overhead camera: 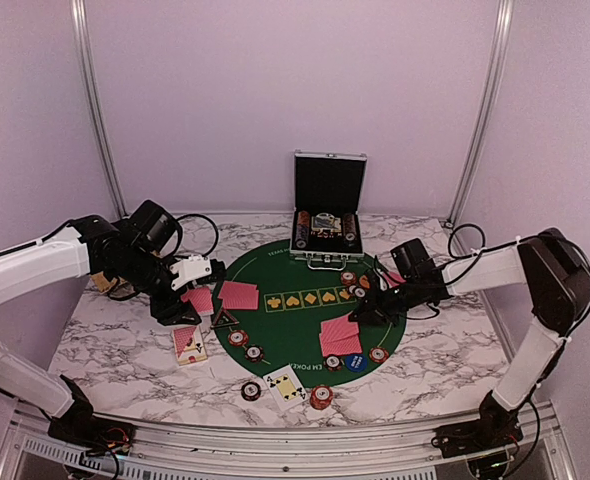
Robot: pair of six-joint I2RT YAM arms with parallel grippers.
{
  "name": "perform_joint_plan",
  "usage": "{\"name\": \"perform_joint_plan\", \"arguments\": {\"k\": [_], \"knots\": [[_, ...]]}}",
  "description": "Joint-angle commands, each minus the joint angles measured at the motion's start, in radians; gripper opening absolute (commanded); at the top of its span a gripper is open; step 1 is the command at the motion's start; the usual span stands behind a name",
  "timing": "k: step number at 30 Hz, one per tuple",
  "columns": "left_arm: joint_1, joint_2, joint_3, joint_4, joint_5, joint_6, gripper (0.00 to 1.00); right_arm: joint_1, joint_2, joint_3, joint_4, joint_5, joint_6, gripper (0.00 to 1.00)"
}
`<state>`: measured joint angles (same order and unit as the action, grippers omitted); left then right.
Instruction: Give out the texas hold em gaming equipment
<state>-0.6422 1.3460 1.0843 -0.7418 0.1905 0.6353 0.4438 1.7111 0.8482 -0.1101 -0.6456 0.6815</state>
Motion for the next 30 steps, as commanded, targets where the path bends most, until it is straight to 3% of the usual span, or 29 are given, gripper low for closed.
{"name": "perform_joint_plan", "arguments": {"k": [1, 6, 11, 19, 22, 30], "knots": [[0.001, -0.035, -0.007, 0.004, 0.017, 0.003, 0.0, -0.005, -0.001, 0.045, -0.116, 0.093, -0.089, 0.0], [0.001, -0.037, -0.006, 0.003, 0.018, 0.004, 0.0, -0.004, -0.018, 0.049, -0.189, 0.153, -0.13, 0.03], [0.001, -0.036, 0.0, 0.0, 0.021, 0.004, 0.0, 0.001, -0.048, 0.084, -0.263, 0.186, -0.16, 0.34], [0.001, -0.035, 0.002, -0.001, 0.025, 0.003, 0.0, 0.07, -0.118, 0.211, -0.3, 0.239, -0.128, 0.54], [0.0, -0.033, 0.007, -0.001, 0.025, 0.002, 0.0, 0.149, -0.104, 0.243, -0.19, 0.181, -0.057, 0.61], [0.001, -0.024, 0.022, -0.001, 0.03, -0.003, 0.0, 0.33, 0.049, 0.284, 0.353, -0.022, 0.282, 0.76]]}}
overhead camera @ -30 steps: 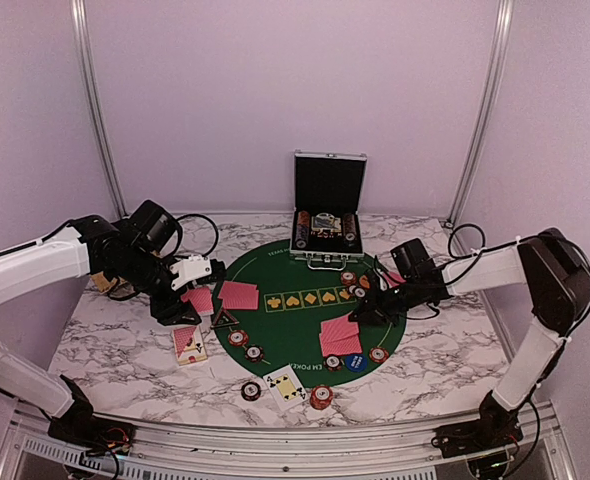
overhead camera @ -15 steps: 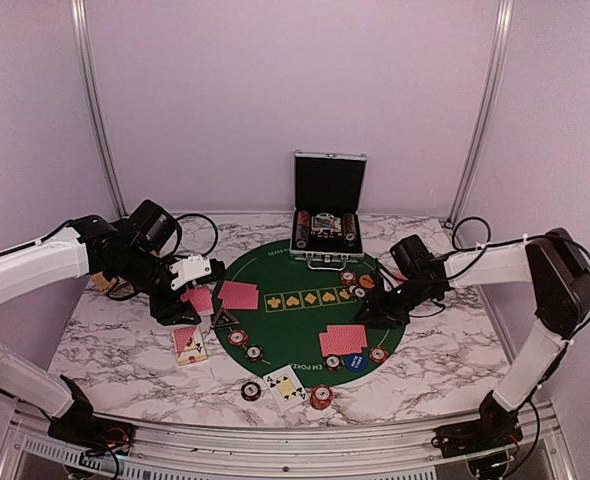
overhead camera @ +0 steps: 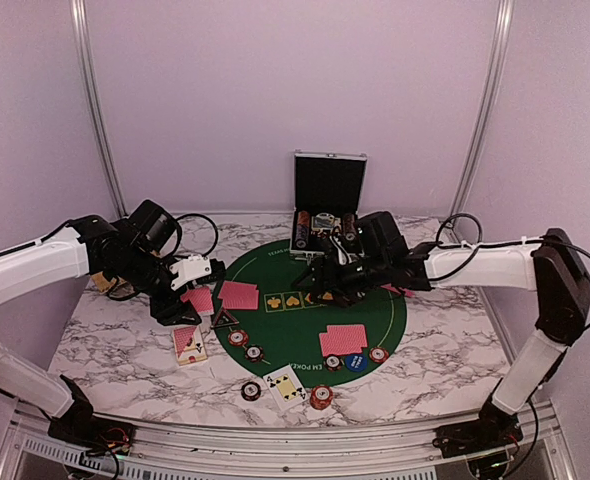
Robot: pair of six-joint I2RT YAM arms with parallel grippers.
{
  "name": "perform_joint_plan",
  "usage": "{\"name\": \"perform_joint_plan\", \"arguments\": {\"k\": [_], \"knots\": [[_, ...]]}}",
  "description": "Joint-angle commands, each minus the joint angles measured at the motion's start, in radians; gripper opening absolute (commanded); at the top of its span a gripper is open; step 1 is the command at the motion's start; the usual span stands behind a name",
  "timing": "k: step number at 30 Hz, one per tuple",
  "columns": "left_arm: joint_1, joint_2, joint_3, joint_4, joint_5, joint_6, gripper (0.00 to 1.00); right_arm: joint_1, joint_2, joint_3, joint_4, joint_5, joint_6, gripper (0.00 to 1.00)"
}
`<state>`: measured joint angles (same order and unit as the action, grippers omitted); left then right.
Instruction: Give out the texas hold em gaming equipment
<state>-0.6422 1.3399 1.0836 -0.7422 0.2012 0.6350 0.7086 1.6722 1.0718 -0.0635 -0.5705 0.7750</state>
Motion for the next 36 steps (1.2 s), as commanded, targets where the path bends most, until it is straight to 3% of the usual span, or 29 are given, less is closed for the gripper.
{"name": "perform_joint_plan", "arguments": {"k": [1, 15, 36], "knots": [[0.001, -0.017, 0.024, 0.0, 0.018, -0.002, 0.0, 0.087, 0.117, 0.078, 0.348, -0.109, 0.215, 0.76], [-0.001, -0.004, 0.042, 0.0, 0.024, -0.015, 0.0, 0.22, 0.398, 0.291, 0.579, -0.173, 0.397, 0.79], [-0.005, 0.008, 0.05, 0.0, 0.033, -0.019, 0.0, 0.259, 0.6, 0.502, 0.625, -0.199, 0.475, 0.8]]}}
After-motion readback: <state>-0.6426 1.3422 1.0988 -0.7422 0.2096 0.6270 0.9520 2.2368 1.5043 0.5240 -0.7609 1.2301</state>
